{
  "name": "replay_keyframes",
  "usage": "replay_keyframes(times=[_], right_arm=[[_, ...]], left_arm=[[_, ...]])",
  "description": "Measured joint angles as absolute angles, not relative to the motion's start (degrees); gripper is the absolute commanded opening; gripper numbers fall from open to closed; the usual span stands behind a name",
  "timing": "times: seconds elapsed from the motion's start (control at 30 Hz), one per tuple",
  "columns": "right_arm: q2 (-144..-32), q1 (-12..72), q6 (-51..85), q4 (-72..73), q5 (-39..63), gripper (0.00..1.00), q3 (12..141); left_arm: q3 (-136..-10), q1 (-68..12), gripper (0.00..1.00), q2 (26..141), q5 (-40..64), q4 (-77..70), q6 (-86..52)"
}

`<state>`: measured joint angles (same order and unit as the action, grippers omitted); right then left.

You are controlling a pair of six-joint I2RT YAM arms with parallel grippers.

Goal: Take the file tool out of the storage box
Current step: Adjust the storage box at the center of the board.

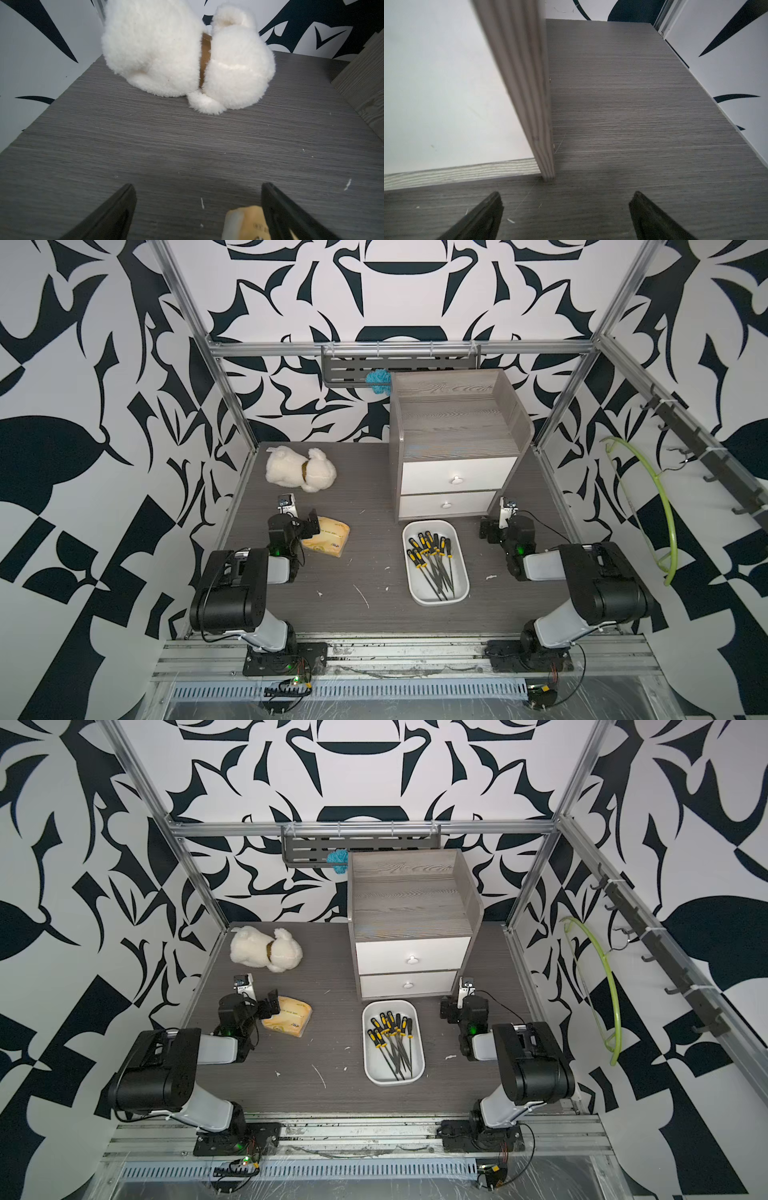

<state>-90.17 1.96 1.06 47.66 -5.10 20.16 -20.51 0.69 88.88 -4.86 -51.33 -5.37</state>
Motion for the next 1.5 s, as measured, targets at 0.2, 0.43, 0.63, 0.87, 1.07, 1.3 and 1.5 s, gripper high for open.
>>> replay_keyframes(times=[0.2,0.43,0.63,0.87,1.07,1.3,1.5], right_arm=[[-90.2,2.0,1.0,47.6,-5.1,0.99,20.2],[-90.2,2.0,1.0,47.6,-5.1,0.99,20.2],[-90.2,2.0,1.0,47.6,-5.0,0.99,20.2],[-90.2,2.0,1.0,47.6,-4.7,0.99,20.2],[-84.5,2.0,0.8,43.0,-3.6,0.99,20.1],[-57.7,2.6,7.8,31.0,-0.5,0.99,21.5],[-48.6,3.8,17.0,16.3,8.8,0.92,23.6]], left_arm=[[-20.5,0.7,0.99,88.9,-4.9,-51.3,-5.4],[-20.5,0.7,0.99,88.9,-4.9,-51.3,-5.4],[-20.5,0.7,0.99,88.9,-4.9,-51.3,-5.4],[-20.5,0.7,0.99,88.9,-4.8,-51.3,-5.3],[-19.8,-0.2,0.99,84.4,-5.1,-50.3,-4.6],[-21.7,-7.0,0.99,60.6,-10.4,-35.9,-6.4],[-28.3,-12.9,0.99,46.6,-5.0,-21.2,-19.3]])
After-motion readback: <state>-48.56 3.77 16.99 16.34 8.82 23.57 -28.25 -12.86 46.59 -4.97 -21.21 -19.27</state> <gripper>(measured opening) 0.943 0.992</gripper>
